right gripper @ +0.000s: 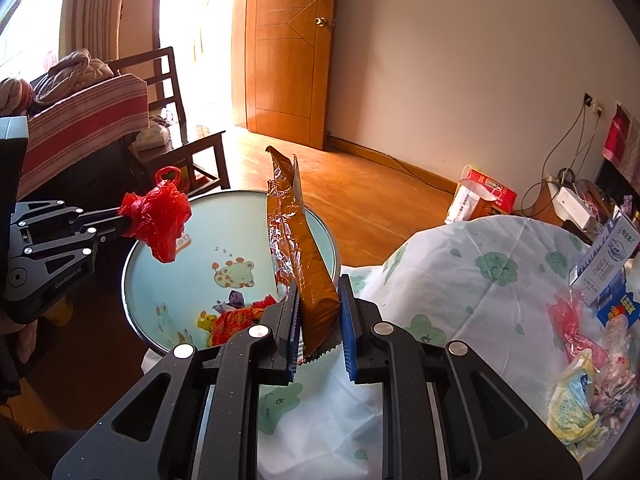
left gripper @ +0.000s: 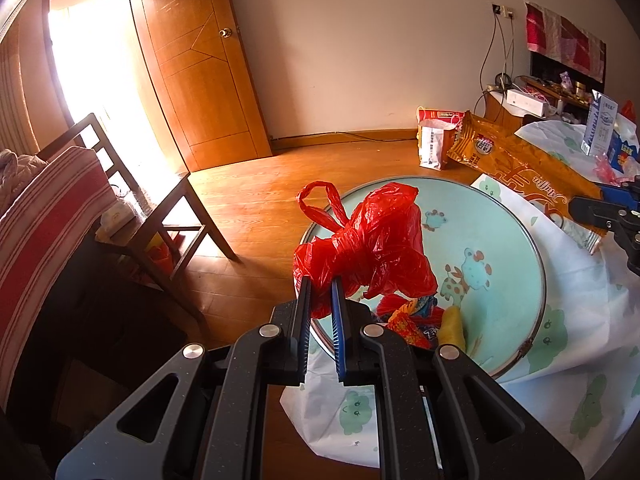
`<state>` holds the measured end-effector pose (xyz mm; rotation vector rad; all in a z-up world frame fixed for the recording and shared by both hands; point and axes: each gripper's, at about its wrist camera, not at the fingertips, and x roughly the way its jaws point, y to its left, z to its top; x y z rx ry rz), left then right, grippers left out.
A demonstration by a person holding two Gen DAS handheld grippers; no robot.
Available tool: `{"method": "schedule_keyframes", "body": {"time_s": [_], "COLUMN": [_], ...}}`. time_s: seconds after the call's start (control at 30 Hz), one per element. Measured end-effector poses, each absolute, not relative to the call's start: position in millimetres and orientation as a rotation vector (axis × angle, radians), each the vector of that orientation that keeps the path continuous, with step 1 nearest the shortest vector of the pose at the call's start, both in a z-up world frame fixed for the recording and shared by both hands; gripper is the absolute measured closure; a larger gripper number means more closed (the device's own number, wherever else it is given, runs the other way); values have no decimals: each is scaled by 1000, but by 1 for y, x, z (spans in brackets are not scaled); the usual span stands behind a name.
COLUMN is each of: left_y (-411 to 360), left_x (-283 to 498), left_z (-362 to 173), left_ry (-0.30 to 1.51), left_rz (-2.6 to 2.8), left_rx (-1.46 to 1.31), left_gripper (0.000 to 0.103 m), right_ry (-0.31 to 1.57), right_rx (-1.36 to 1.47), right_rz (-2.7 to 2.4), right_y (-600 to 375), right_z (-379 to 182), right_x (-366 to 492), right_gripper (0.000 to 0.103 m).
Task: Collect trash
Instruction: 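Lower the orange packet into the bucket and open the right gripper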
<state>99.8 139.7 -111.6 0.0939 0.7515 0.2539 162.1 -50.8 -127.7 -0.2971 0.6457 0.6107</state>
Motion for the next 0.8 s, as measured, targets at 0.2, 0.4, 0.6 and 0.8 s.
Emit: {"method": "schedule_keyframes", "body": {"time_s": [0.2, 0.4, 0.6, 0.8], "left_y": [139, 140, 140, 135], "left_x": [100, 100, 101, 102], "left_z": [-111, -111, -111, -111], "left_ry": [752, 752, 752, 749], "left_rz": [250, 246, 243, 232], "left_rx": [93, 92, 88, 81], "left_gripper": [94, 94, 94, 90], "right_ry": [647, 648, 650, 651], "right_rx": [-301, -304, -309, -314], "right_rz": [612, 616, 620, 628], "right_y": [-49, -47, -44, -40], "right_z": [-128, -128, -128, -129], "right_x": [162, 162, 162, 162], "right_gripper": [84, 84, 84, 84]}}
